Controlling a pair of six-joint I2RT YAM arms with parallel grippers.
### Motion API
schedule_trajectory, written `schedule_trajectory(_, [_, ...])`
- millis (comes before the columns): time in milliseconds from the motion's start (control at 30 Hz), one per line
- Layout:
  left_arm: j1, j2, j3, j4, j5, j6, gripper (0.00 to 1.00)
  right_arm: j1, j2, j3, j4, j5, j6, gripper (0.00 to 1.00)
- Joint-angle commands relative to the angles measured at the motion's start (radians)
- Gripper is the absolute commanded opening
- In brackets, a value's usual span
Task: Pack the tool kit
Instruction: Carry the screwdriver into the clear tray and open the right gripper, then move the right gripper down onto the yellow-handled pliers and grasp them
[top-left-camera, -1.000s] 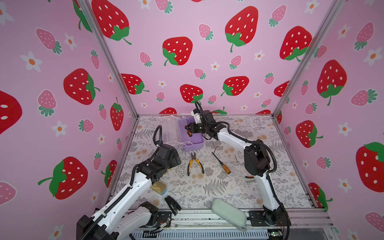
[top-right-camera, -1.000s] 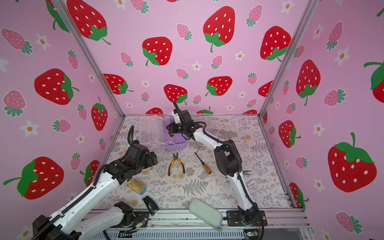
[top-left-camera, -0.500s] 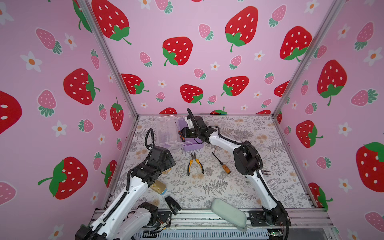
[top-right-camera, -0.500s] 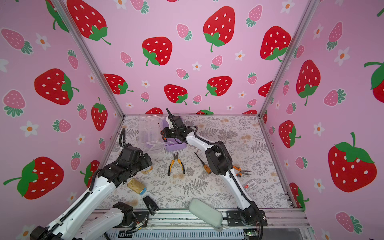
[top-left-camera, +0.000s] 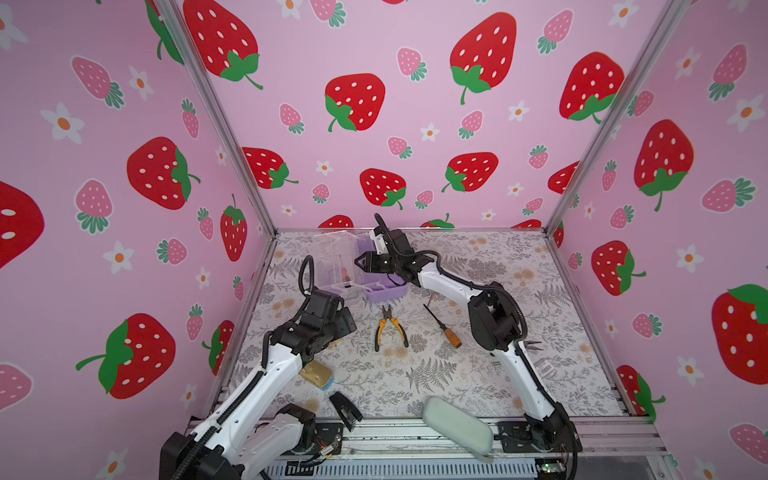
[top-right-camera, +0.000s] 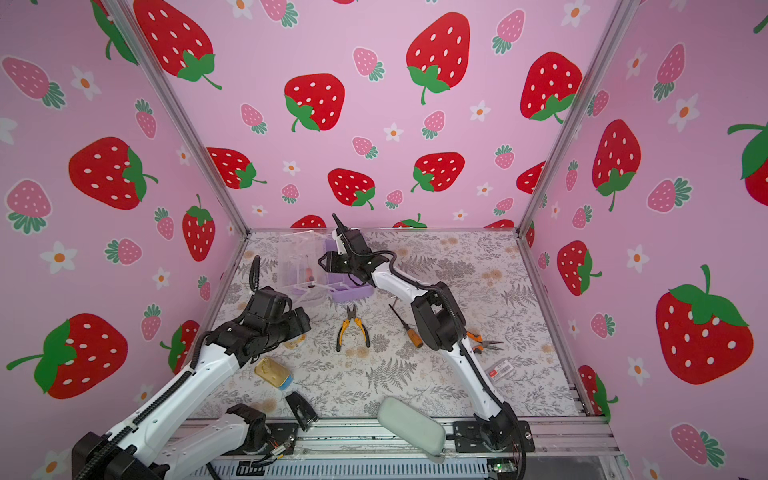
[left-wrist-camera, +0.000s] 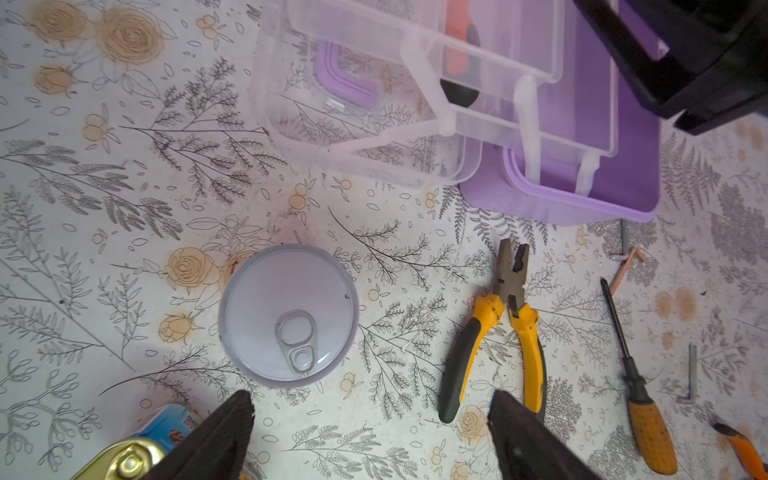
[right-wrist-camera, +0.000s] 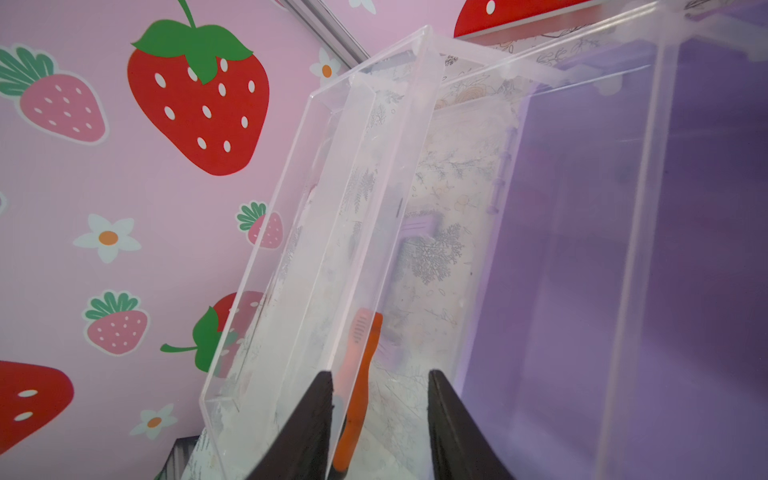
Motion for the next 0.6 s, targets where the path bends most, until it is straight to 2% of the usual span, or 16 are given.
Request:
schedule_trajectory(0, [-0.036,0.052,-0.005,0.078,0.064,0.035,0.91,0.006,-0.208,-0.147,0.0,0.13,-0.127,0.4])
schedule_trajectory(167, [-0.143,0.204,0.034,0.125,0.073,0.052,0.85,0.005,-0.501,-0.536,0.092,0.421,-0.247,0.39])
schedule_trajectory(233, [-0.178,0.264,0.043,0.139,0.077,0.045,0.81,0.004,-0.597,-0.669,0.129,0.499,-0.276,0.36])
schedule_trajectory(433, [-0.239,0.366,0.059,0.193,0.064,0.013,0.71,0.004,-0.771,-0.934,0.17,0.586,-0.344,0.29])
schedule_trajectory(533, [-0.255,0.414,0.086,0.194,0.062,0.013,0.7,0.004,-0.816,-1.015,0.161,0.6,-0.358,0.29])
schedule_trajectory(567, [-0.261,0.433,0.096,0.19,0.056,0.013,0.73,0.003,-0.828,-1.042,0.164,0.594,-0.36,0.29])
